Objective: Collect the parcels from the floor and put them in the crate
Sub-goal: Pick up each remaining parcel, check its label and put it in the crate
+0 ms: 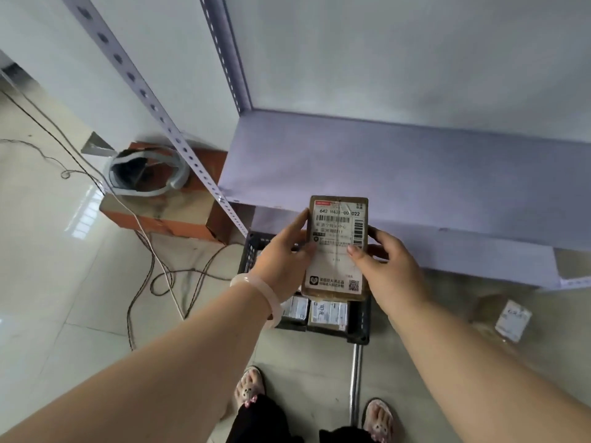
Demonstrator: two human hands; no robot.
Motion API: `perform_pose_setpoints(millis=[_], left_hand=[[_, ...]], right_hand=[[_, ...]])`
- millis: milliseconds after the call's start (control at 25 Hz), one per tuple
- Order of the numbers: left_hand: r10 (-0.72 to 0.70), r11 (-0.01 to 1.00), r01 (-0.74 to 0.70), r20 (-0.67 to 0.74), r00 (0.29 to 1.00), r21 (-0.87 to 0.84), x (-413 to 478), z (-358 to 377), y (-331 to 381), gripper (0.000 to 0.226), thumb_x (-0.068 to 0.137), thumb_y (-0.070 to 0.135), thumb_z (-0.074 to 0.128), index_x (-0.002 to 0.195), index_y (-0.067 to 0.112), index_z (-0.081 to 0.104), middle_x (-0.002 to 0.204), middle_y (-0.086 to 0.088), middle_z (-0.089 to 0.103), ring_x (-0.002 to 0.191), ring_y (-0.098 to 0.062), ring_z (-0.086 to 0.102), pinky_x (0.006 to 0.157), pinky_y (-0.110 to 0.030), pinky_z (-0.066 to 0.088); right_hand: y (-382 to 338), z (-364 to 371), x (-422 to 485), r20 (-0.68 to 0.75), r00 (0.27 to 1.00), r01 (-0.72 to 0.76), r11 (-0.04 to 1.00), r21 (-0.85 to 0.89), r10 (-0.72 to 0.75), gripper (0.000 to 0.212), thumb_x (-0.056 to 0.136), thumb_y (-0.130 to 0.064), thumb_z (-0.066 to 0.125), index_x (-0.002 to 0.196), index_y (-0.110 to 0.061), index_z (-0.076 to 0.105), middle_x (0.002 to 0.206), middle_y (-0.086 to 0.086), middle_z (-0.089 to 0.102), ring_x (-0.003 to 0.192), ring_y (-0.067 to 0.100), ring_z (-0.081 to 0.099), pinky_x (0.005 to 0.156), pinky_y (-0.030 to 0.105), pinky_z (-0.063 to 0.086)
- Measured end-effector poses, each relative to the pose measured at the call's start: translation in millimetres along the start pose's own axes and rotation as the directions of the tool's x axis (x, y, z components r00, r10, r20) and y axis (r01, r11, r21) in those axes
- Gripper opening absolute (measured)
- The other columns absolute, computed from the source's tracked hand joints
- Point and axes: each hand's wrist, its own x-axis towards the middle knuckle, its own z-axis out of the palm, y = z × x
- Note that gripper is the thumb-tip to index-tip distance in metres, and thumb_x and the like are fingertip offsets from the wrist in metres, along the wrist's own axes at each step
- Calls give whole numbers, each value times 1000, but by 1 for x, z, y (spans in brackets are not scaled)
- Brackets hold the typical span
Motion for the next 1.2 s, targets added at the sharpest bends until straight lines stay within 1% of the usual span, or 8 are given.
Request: perform_pose_setpoints(millis=[160,440,640,720,800,880,1000,1200], left_hand=[[-130,984,131,-15,991,122,53,-1,-124,55,99,19,43,137,54,27,111,16,56,91,-12,65,77,-36,59],[-315,940,325,-110,943,98,154,-25,-300,50,100,19,40,140,45,26,106,19,52,88,-9,63,72,-32,58],[-335,891,409,-321,886,198,236,-52,-360,35,98,16,40,130,26,34,98,6,57,69,-7,58,48,-23,48],[-286,880,386,-341,896,276,258,-55,-371,45,96,13,37,138,27,32,110,2,56,79,-13,61,55,-26,51],[-278,844,387,-315,907,371,274,-53,-381,54,93,8,35,145,23,28,141,-4,36,107,-24,57,85,-37,53],[-292,794,400,-290,911,457,283,-50,-391,56,91,6,35,145,17,29,149,-6,22,119,-29,49,102,-39,44],[-299,759,389,-251,921,522,289,-52,-402,57,90,7,36,146,16,29,149,-7,25,128,-30,41,108,-43,38],[-304,750,373,-215,928,547,295,-58,-409,60,92,9,35,150,15,20,154,-5,19,136,-28,33,113,-41,31]], right_hand=[[105,82,45,21,988,-155,988,-13,155,50,83,-39,69,130,-35,52,112,-7,67,87,12,68,75,35,59],[258,205,129,172,949,-266,964,-18,265,44,88,-30,65,129,-31,47,134,-8,56,117,13,56,98,37,48],[296,290,195,266,924,-290,957,12,276,47,94,-31,56,137,-37,40,139,-6,50,102,12,58,68,21,46],[302,309,212,305,907,-303,953,-4,290,51,96,-31,51,143,-41,33,144,-4,44,111,14,56,67,18,42],[311,321,228,327,897,-303,953,-34,297,53,97,-30,47,146,-41,28,151,-5,35,125,18,48,81,20,39],[318,328,238,342,887,-312,949,-51,310,54,97,-29,46,147,-39,26,156,-4,27,133,21,39,95,26,37],[321,336,246,357,867,-346,936,-68,347,59,94,-25,48,147,-39,26,156,-1,27,133,26,39,109,42,36],[312,347,255,369,862,-393,918,58,346,62,92,-5,48,147,-27,30,151,6,34,128,20,42,110,37,33]])
